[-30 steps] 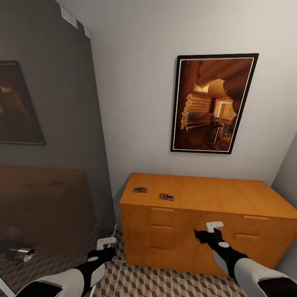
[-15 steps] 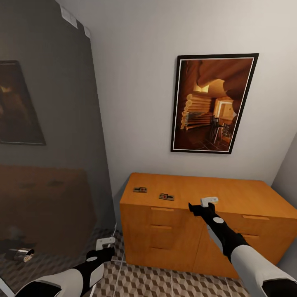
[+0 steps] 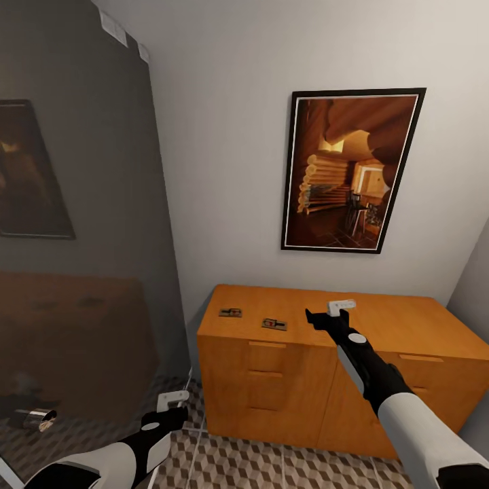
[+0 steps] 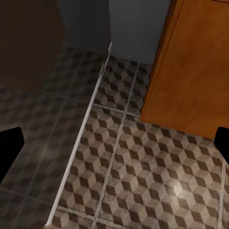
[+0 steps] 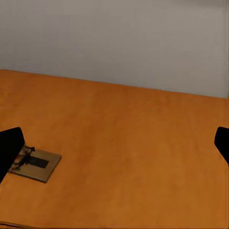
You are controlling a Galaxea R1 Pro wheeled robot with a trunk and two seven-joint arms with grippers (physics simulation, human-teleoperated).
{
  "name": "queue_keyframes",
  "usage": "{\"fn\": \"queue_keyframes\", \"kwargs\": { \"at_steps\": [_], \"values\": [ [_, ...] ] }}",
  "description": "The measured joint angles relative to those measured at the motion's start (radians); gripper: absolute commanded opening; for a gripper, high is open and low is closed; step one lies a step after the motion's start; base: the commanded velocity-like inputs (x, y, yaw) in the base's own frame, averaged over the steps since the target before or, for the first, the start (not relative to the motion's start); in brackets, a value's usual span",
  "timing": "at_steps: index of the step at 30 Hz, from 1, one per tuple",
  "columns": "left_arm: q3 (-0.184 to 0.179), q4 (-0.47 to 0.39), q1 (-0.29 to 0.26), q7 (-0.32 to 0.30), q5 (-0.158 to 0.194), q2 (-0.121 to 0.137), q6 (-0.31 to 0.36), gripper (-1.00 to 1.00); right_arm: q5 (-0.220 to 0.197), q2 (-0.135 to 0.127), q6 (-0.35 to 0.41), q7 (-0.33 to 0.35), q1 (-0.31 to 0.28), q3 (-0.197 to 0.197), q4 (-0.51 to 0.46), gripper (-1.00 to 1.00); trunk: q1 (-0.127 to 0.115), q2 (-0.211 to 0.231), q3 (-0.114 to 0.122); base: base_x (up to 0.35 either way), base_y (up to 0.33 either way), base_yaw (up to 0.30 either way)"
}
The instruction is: Take the four mousetraps from the cabinet in the bathroom and place them on the bathroom floor. Make sure all four end up on the same floor surface, and ensure that at least two of them are either under or directly next to the same bathroom sink.
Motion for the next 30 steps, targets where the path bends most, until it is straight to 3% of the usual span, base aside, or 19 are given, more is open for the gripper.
{"fn": "queue_keyframes", "kwargs": {
  "at_steps": [16,23,27,30],
  "values": [
    [-0.001,-0.005,0.0,-0.001,0.002,-0.007,0.0,1.0,0.022,0.001,0.19,0.01,-0.039,0.023,-0.034,1.0,0.0,0.0,0.0,0.0,0.0,0.0],
    [-0.004,-0.007,0.0,-0.001,0.002,-0.009,0.001,1.0,0.026,0.001,0.211,0.056,-0.071,0.108,-0.034,1.0,0.0,0.0,0.0,0.0,0.0,0.0],
    [-0.008,-0.032,0.0,-0.003,0.001,-0.01,0.005,1.0,0.029,0.002,0.241,0.087,-0.078,0.206,-0.034,1.0,0.0,0.0,0.0,0.0,0.0,0.0],
    [-0.008,-0.075,-0.001,-0.004,0.0,-0.009,0.01,1.0,0.03,0.002,0.262,0.096,-0.081,0.245,-0.034,1.0,0.0,0.0,0.0,0.0,0.0,0.0]
  ]
}}
